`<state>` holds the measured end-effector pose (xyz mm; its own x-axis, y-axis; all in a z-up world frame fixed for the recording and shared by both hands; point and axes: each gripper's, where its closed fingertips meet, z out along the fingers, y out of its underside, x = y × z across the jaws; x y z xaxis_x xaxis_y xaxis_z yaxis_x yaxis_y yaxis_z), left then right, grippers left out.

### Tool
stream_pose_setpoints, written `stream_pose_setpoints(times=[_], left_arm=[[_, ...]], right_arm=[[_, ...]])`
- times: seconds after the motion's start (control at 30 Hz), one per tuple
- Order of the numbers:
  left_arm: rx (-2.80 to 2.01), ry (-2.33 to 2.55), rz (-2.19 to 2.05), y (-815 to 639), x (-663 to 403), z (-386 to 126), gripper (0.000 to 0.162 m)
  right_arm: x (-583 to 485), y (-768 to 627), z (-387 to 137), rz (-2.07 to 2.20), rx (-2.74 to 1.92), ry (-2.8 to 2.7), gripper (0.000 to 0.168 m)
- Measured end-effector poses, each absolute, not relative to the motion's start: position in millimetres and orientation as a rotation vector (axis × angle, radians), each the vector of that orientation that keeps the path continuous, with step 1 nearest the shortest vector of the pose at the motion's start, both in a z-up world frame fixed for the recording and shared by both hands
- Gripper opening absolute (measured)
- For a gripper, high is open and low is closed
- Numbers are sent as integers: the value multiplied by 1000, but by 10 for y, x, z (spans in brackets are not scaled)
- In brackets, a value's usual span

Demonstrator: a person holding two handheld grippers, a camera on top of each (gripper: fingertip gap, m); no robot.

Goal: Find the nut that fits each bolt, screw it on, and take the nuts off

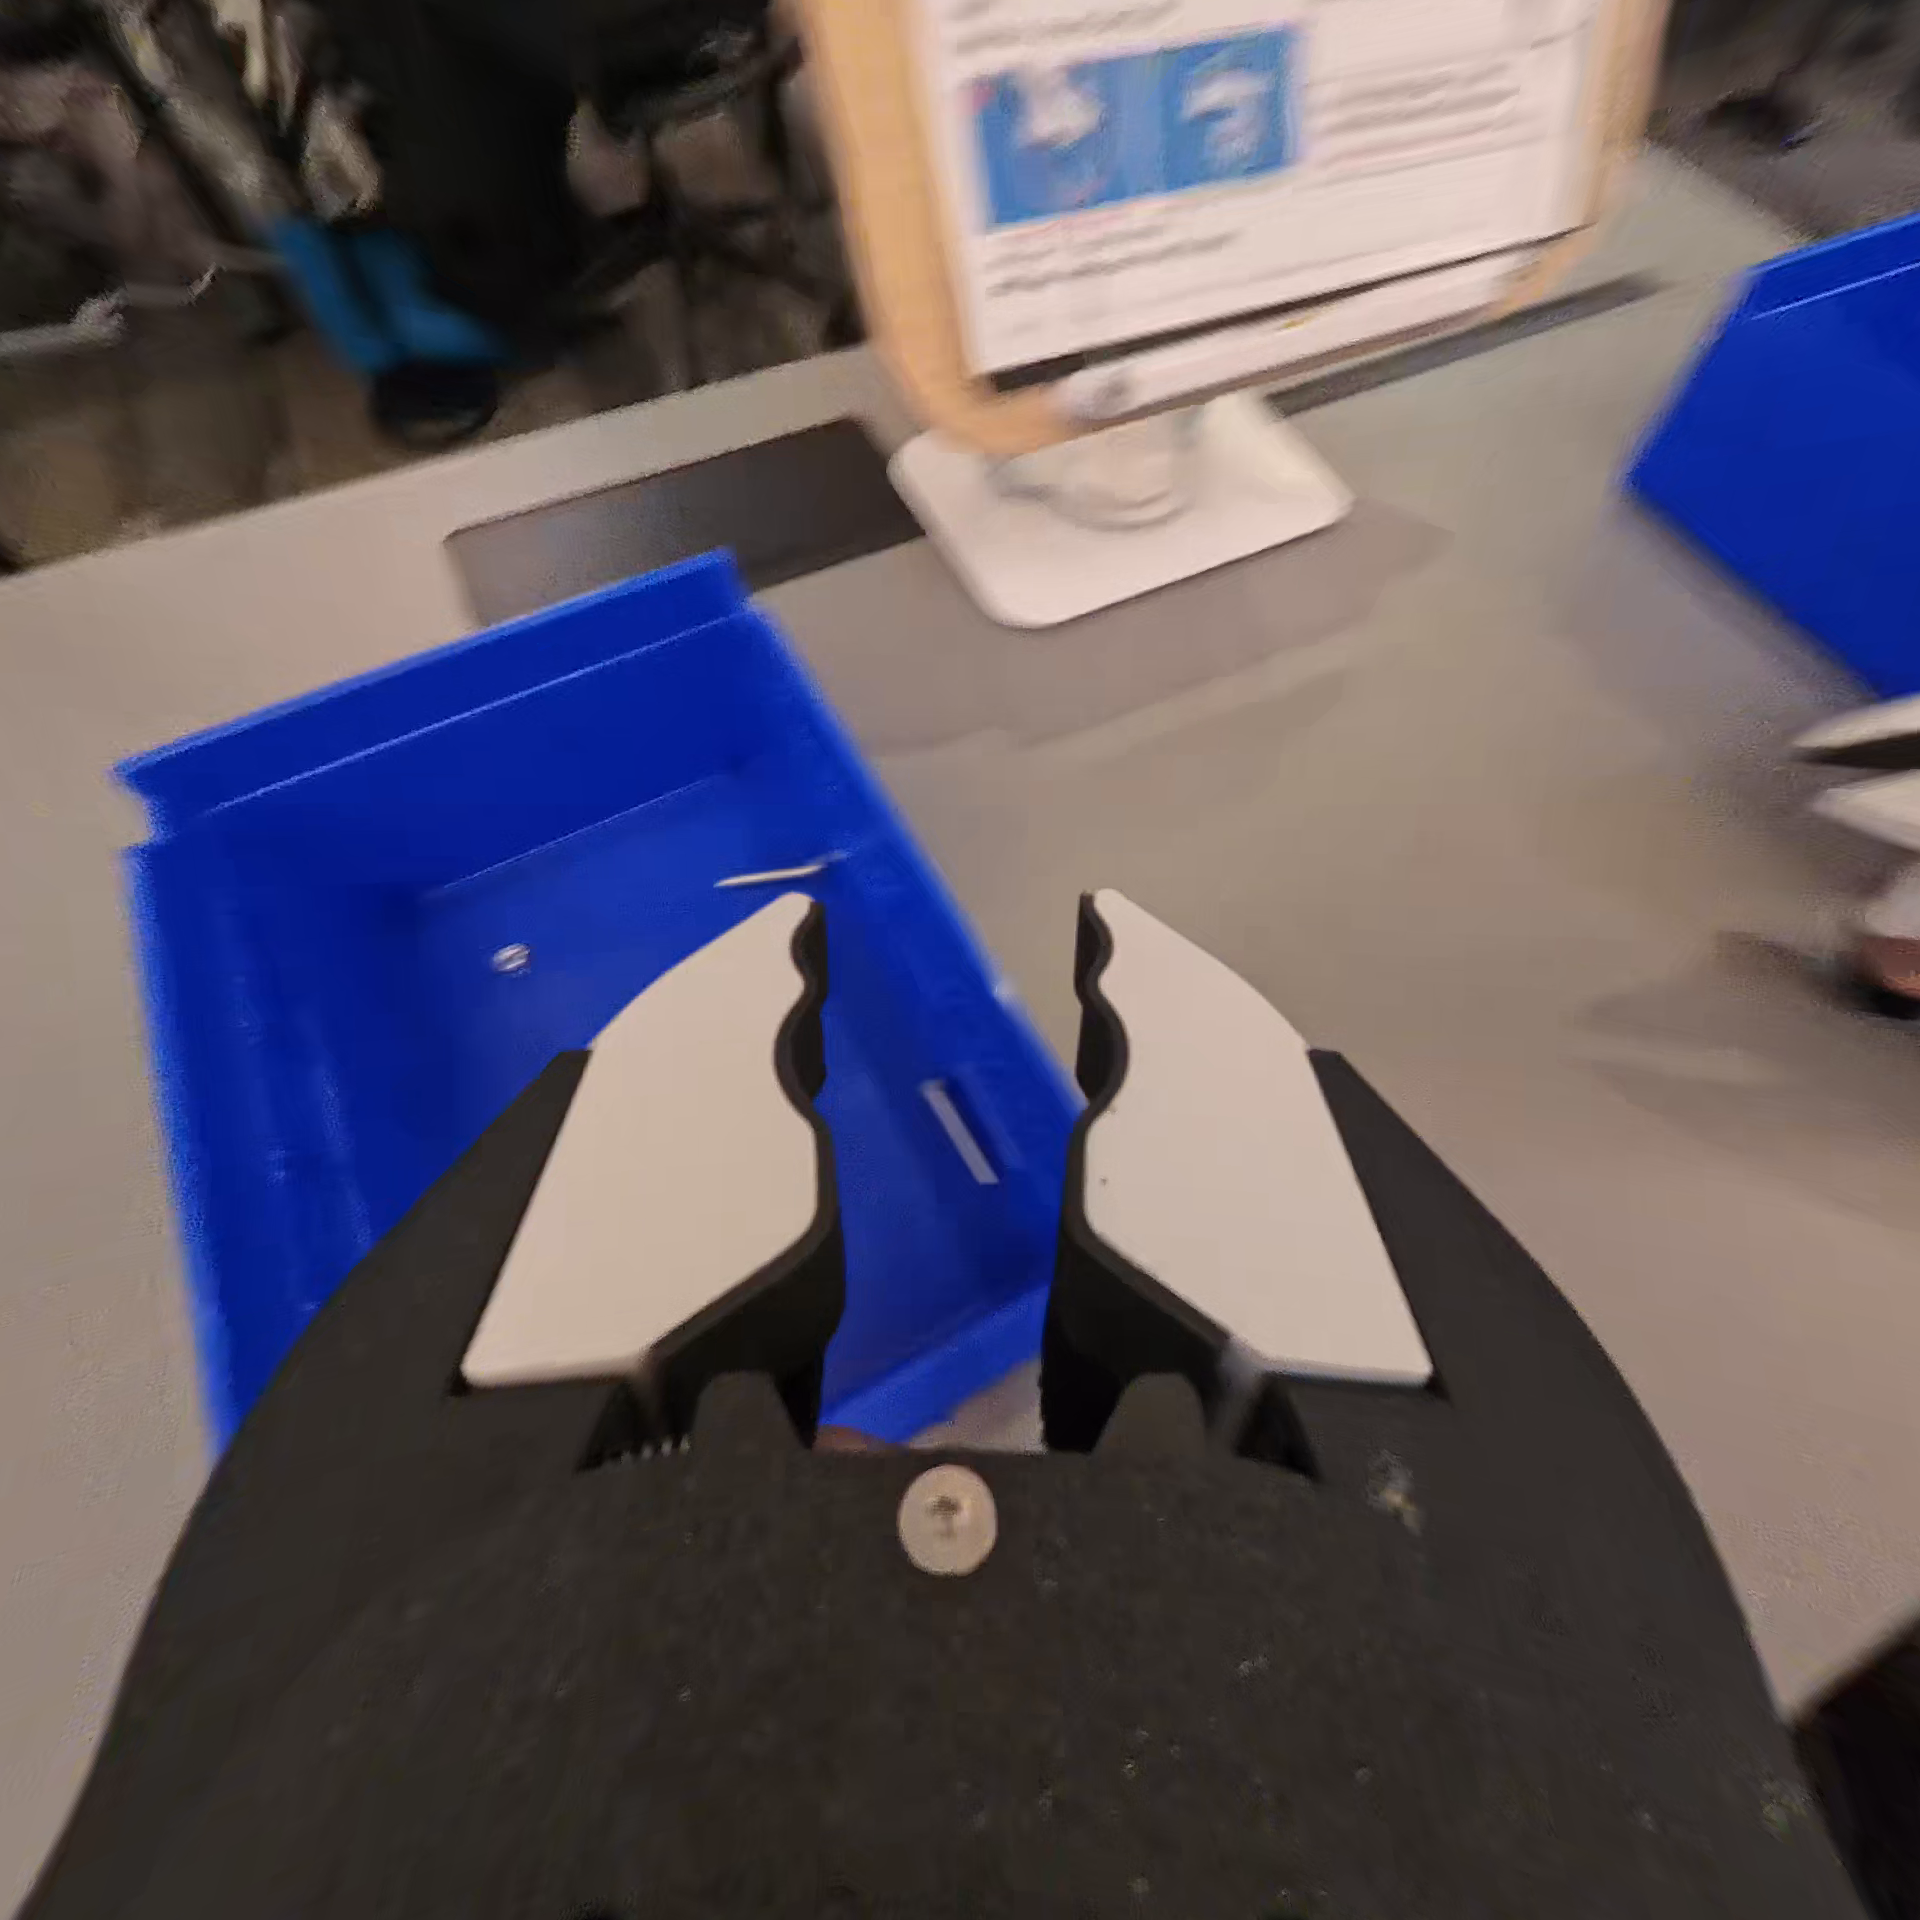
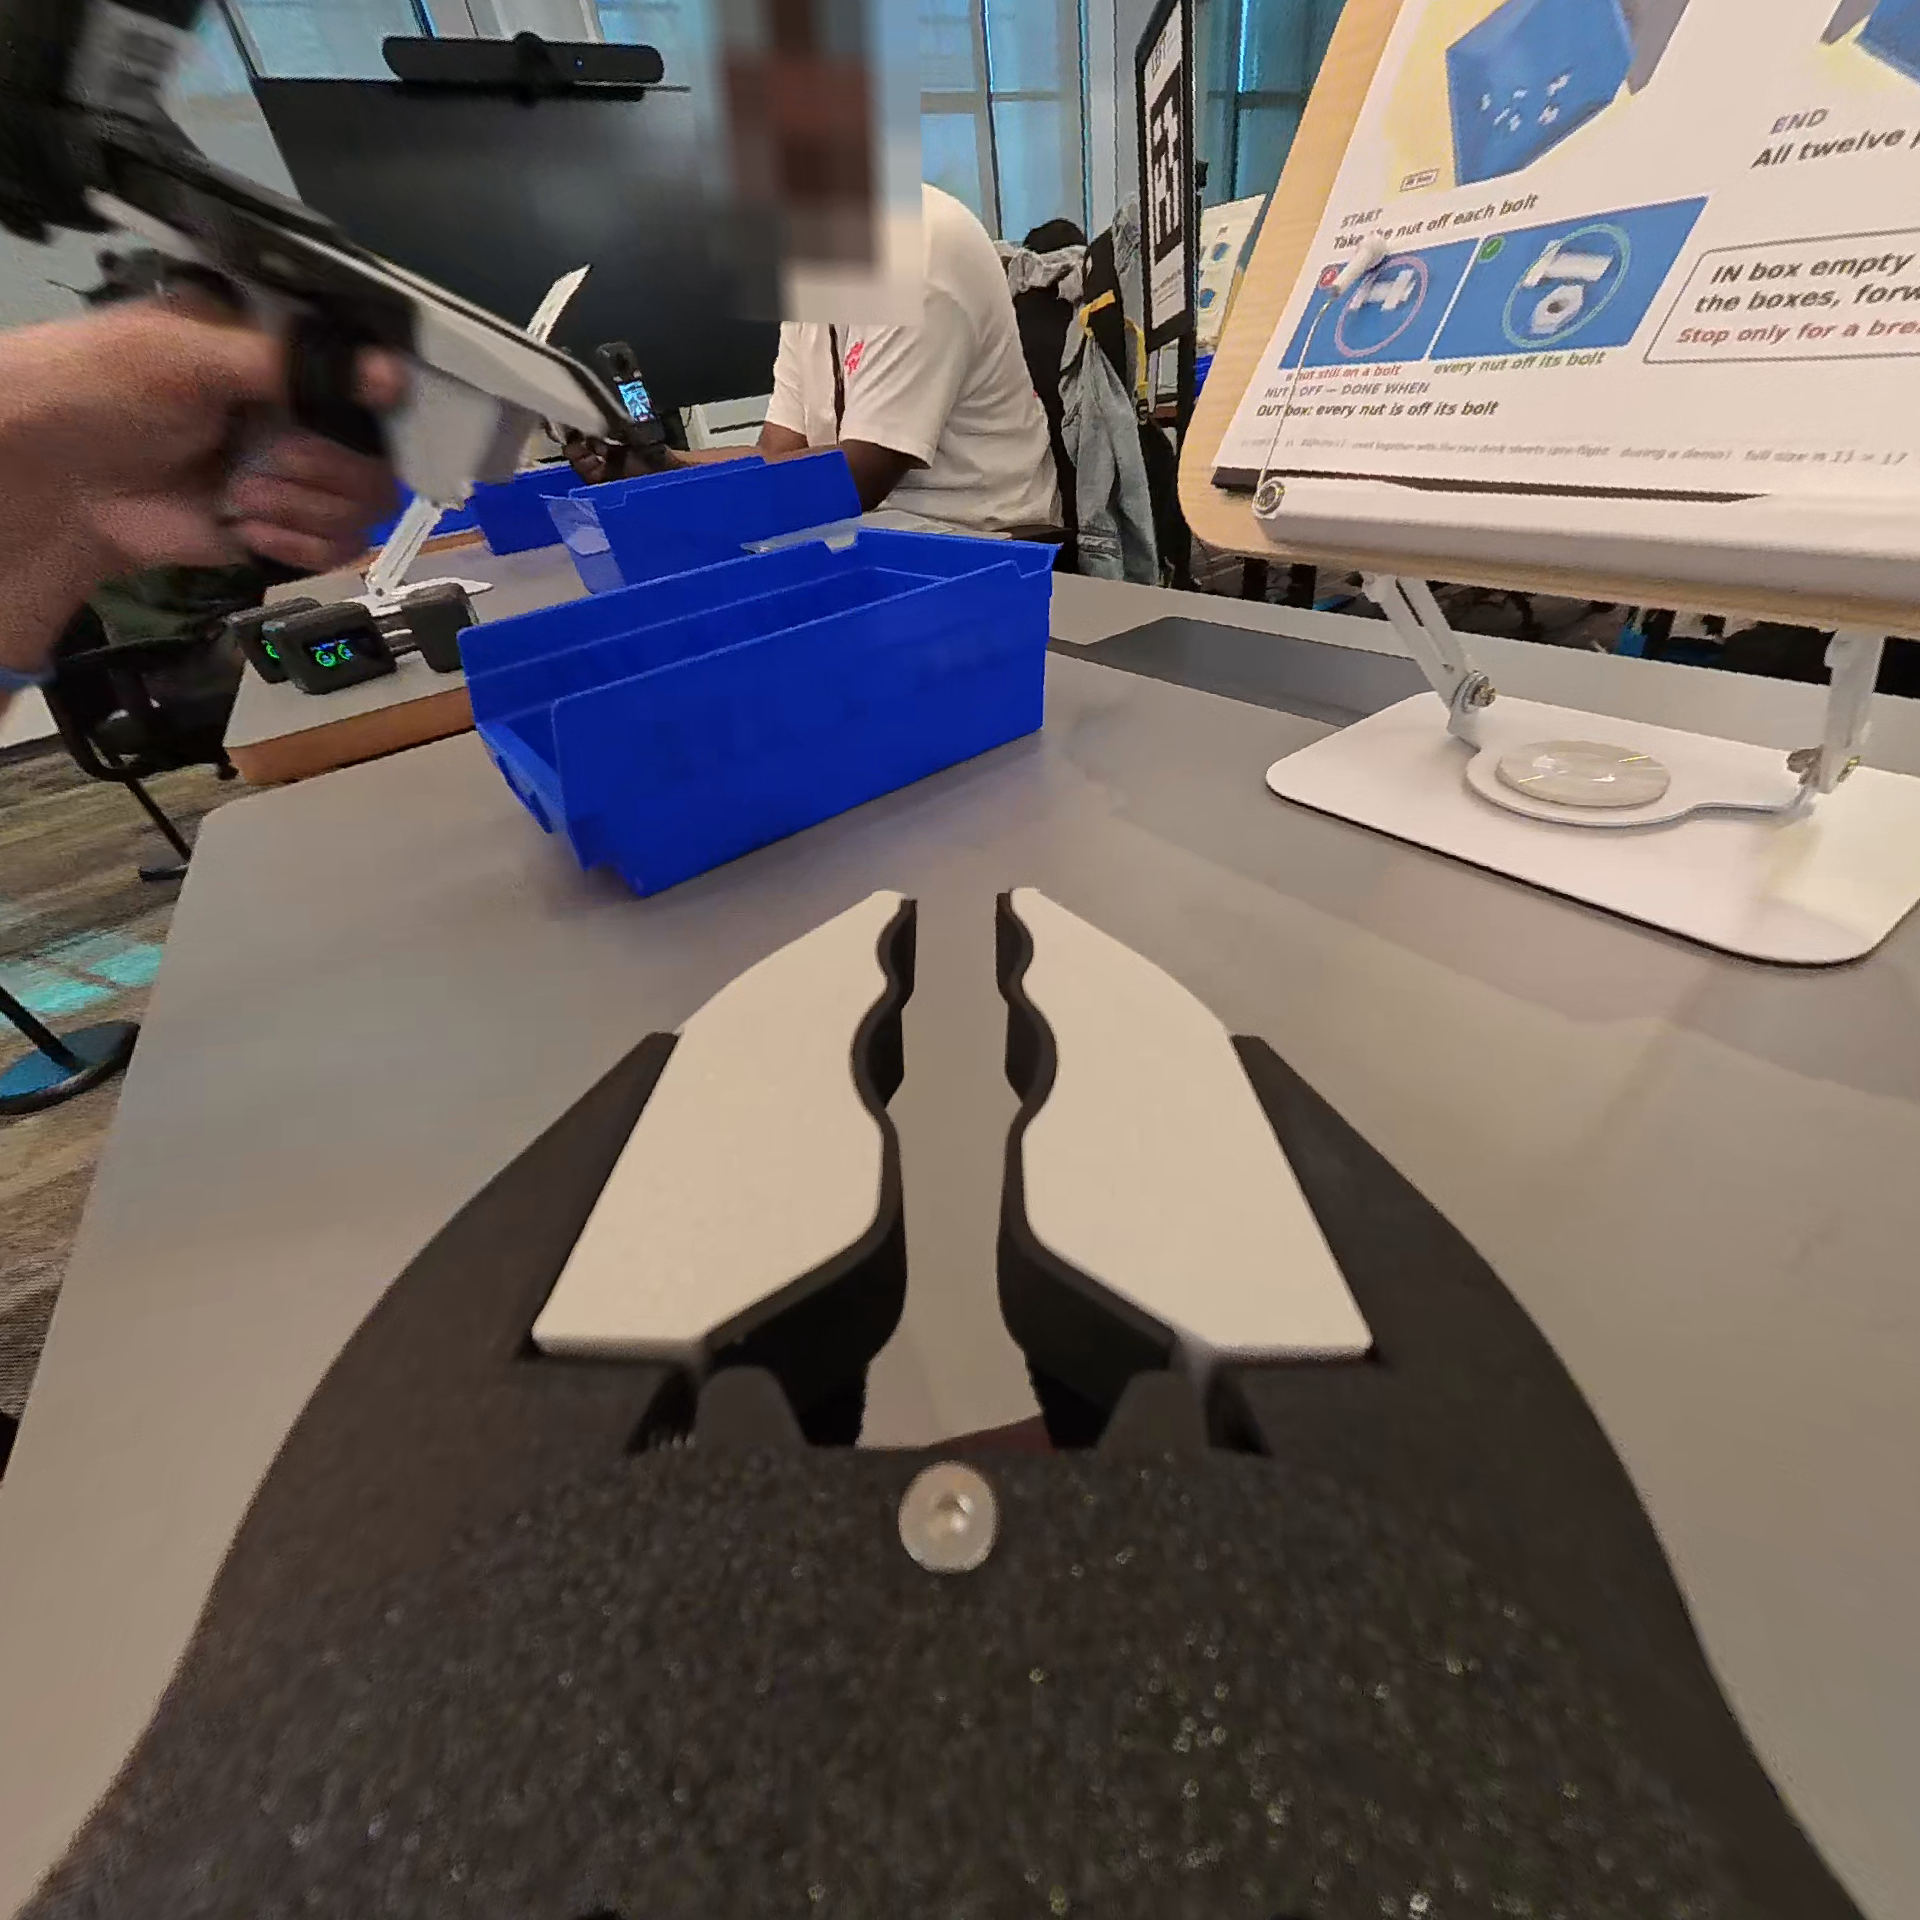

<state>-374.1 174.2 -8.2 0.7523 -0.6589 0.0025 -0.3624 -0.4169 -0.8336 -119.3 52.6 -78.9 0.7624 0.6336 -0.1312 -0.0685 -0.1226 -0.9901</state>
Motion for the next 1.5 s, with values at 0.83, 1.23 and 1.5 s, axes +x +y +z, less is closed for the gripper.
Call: stream_pose_setpoints(times=[0.83,1.23,1.5], left_arm=[[-2309,1113,-329,3044,-3742,-1878,12],[-2257,1166,-269,2975,-3822,-1748,0],[-2225,1088,-317,3077,-3856,-1583,5]], right_arm=[[-1115,681,-1019,696,-1722,-381,13],[-1107,662,-1018,709,-1725,-372,13],[-1127,660,-1033,720,-1736,-375,13]])
